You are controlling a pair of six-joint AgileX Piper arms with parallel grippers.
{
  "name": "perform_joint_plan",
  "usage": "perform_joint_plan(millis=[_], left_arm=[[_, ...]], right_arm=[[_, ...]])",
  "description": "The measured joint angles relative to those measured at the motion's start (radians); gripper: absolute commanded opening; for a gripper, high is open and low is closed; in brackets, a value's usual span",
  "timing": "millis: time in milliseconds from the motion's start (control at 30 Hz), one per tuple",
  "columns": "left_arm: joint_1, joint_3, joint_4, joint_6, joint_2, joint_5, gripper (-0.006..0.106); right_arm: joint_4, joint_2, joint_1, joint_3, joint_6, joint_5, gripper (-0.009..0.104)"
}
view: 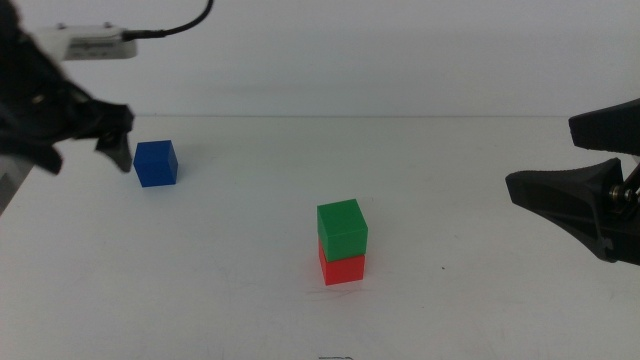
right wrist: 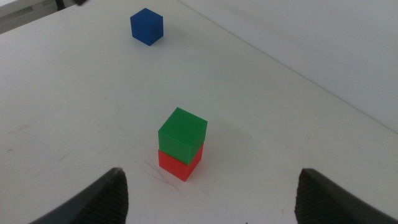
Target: Stack red cubes first, then green, then blue cubes in a specific spot.
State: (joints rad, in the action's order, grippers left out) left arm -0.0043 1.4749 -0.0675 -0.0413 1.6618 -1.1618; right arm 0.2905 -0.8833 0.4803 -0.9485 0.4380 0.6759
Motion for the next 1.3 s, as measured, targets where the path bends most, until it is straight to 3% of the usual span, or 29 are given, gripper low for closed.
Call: perform_joint_plan(millis=[467, 1000, 1133, 1300], left_arm=[[0.000, 0.547, 0.002, -0.003, 0.507, -0.065, 0.093], [0.000, 0.679, 0.008, 0.016, 0.733, 0.013, 0.092], [0.000, 0.685, 0.008, 0.024, 0.742, 0.028, 0.080], [0.009, 0.690, -0.022, 0.028, 0.758, 0.029, 0.045]], right_arm=[[0.000, 0.000, 0.000, 0.000, 0.000, 0.000, 0.092], [0.000, 0.000, 0.000, 0.000, 0.000, 0.000, 0.092], [0.000, 0.000, 0.000, 0.000, 0.000, 0.000, 0.092], [0.000, 0.000, 0.000, 0.000, 0.000, 0.000, 0.092]])
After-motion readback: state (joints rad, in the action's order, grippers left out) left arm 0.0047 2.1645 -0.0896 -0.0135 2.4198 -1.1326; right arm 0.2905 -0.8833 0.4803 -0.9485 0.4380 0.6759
